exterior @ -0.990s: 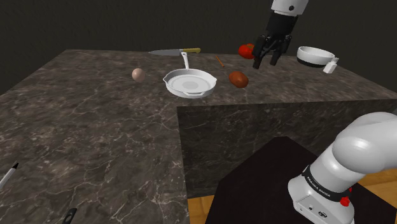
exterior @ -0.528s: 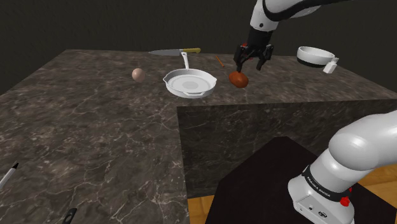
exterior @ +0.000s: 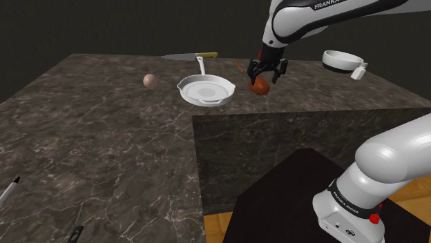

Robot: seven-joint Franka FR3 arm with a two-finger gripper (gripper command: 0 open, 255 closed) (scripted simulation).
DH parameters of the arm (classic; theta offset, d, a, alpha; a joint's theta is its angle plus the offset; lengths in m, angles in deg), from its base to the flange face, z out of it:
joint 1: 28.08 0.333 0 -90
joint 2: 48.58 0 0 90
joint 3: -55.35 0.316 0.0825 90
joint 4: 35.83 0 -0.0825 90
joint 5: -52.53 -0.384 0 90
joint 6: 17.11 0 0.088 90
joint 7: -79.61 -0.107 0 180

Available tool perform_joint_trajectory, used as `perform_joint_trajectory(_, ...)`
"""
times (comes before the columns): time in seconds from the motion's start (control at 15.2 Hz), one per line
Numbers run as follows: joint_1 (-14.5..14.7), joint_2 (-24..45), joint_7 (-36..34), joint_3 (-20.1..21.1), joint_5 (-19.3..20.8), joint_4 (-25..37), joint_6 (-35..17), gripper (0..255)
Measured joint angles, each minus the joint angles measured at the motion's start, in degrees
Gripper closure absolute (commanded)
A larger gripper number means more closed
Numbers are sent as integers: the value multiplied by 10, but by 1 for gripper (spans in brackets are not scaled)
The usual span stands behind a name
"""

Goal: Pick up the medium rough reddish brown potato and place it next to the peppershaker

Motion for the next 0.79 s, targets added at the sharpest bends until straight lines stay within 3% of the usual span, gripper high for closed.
perform_joint_trajectory(0.59, -1, 8, -3, 1, 2, -13, -21, 0)
perform_joint_trajectory(0.66, -1, 8, -3, 1, 2, -13, -21, 255)
perform_joint_trajectory(0.79, -1, 8, -3, 1, 2, -13, -21, 255)
